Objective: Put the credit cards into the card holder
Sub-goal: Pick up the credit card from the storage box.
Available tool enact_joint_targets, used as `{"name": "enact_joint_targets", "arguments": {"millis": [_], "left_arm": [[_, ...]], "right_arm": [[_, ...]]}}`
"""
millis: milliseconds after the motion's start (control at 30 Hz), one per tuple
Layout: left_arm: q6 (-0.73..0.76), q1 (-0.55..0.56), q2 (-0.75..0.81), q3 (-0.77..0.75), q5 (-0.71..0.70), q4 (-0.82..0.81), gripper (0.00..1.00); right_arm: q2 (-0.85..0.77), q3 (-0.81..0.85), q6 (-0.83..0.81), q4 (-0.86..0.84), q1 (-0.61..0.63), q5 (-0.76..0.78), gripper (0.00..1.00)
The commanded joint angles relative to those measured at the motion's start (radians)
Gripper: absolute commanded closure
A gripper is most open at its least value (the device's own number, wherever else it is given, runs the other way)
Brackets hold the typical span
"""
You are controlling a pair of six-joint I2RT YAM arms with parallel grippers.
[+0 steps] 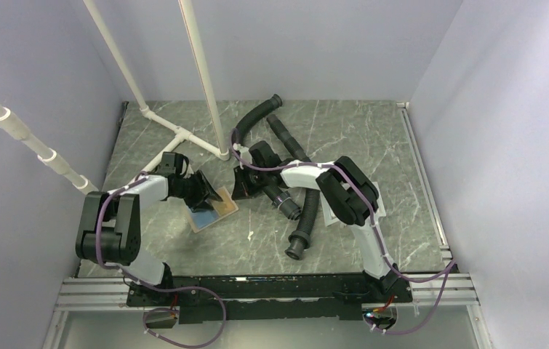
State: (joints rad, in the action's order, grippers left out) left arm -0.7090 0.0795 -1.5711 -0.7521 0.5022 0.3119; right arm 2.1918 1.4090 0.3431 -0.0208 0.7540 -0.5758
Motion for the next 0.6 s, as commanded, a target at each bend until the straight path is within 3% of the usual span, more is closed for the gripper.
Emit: {"name": "enact_joint_targets", "arguments": {"millis": [0,67,133,167,267,467,567], "left_arm": [[0.012,0.003,0.098,-0.031,-0.164,0.166,0.44],[0.020,0.003,0.130,-0.047,-0.189,0.220,0.41],[0.027,0.003,0.153,-0.066,-0.208,0.270,0.24],[0.034,0.003,0.163,-0.077,-0.221,0.295,0.22],[0.059,0.004,0.212,-0.105,-0.211,0.329,0.21],[0.152,0.003,0.306,-0.169,-0.072,0.337,0.18],[0.216,0.005,0.323,-0.201,-0.007,0.360,0.15]], "right_arm": [[-0.015,0.013,-0.033,0.137,0.025,0.086,0.88],[-0.043,0.030,-0.045,0.186,0.024,0.109,0.85],[-0.081,0.044,-0.056,0.225,0.023,0.134,0.79],[-0.104,0.058,-0.064,0.253,0.021,0.144,0.77],[-0.201,0.084,-0.093,0.347,0.010,0.181,0.71],[-0.570,-0.081,-0.143,0.523,-0.062,0.393,0.36],[-0.776,-0.188,-0.130,0.655,-0.160,0.470,0.27]]}}
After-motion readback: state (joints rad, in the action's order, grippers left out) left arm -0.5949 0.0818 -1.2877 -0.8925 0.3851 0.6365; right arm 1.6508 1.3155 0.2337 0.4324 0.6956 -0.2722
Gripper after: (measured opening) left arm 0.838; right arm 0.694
